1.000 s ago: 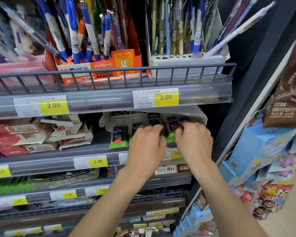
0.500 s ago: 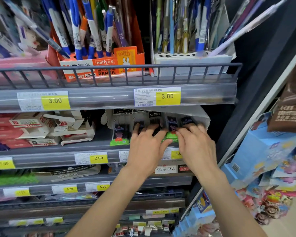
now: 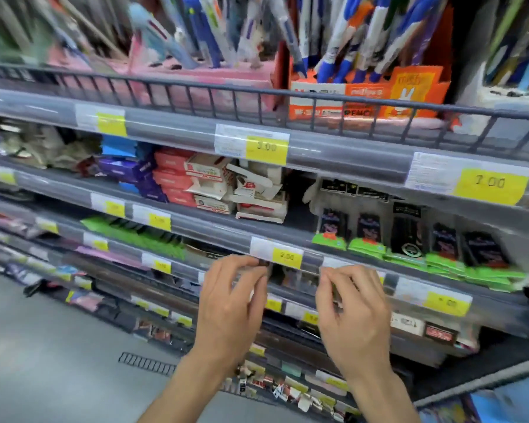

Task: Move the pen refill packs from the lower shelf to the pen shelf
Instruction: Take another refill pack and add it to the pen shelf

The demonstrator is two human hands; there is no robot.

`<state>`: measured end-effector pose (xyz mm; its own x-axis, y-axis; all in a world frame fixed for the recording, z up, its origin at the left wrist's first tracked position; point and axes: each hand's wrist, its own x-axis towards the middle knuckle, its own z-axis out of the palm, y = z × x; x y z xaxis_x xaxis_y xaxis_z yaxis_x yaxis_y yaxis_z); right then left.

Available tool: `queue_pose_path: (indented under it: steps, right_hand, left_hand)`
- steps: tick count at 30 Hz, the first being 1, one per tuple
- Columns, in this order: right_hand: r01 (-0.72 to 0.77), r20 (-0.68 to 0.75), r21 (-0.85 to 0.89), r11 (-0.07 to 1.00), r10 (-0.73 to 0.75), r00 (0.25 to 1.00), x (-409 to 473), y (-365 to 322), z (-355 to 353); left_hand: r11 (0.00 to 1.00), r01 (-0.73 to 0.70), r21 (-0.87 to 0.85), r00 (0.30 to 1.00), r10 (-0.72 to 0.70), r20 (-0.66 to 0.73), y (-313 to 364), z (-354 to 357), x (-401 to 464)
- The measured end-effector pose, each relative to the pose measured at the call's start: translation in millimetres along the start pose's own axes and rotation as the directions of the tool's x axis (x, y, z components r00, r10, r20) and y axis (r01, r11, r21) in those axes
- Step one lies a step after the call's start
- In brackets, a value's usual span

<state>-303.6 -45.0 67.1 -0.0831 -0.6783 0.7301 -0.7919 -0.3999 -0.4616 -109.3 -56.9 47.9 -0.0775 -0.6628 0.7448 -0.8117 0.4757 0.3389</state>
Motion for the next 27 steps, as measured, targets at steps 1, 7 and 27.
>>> queue_pose_path:
  steps: [1, 7, 27]
  right_hand:
    - [0.017, 0.051, 0.049, 0.999, -0.020, 0.998, -5.7, -16.8, 19.0]
    - [0.089, 0.322, 0.239, 0.967, -0.166, 0.932, -26.0, -127.9, 142.6]
    - [0.235, 0.767, -0.222, 0.946, 0.020, 0.642, 34.2, -302.6, 517.5]
  left_hand:
    - [0.998, 0.044, 0.041, 0.999, -0.045, 0.012, -22.9, -16.3, -14.5]
    - [0.929, 0.288, 0.234, 0.956, -0.293, -0.011, -158.5, -109.9, -68.0]
    - [0.826, 0.431, 0.362, 0.713, -0.558, 0.425, -521.4, -172.0, 2.7]
